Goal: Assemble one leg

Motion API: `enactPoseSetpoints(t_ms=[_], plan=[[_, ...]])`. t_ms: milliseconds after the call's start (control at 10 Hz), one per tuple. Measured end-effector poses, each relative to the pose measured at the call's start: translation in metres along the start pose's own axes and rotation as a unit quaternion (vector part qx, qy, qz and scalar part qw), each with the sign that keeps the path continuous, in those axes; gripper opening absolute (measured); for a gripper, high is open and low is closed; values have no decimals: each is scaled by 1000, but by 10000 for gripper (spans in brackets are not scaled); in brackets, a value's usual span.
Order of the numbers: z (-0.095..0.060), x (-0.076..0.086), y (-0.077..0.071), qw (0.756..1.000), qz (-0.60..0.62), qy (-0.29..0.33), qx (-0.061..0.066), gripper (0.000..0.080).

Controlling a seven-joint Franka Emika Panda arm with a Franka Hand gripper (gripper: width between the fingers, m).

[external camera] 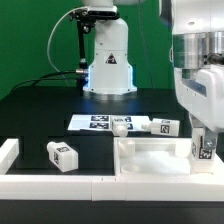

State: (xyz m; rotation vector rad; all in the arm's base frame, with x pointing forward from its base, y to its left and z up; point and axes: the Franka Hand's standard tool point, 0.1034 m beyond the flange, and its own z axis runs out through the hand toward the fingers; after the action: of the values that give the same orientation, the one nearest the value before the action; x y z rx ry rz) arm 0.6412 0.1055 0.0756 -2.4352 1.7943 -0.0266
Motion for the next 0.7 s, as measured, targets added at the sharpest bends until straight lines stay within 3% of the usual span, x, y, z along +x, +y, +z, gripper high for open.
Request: enactPoseSetpoints(t_ms=[100, 200, 300, 700], plan=[[0, 0, 0, 996, -86, -1, 0, 568], [1, -2, 1, 991, -135, -3, -1, 568], [1, -1, 1, 987, -161, -2, -1, 632], [1, 1, 1, 962, -274, -1, -2, 649]])
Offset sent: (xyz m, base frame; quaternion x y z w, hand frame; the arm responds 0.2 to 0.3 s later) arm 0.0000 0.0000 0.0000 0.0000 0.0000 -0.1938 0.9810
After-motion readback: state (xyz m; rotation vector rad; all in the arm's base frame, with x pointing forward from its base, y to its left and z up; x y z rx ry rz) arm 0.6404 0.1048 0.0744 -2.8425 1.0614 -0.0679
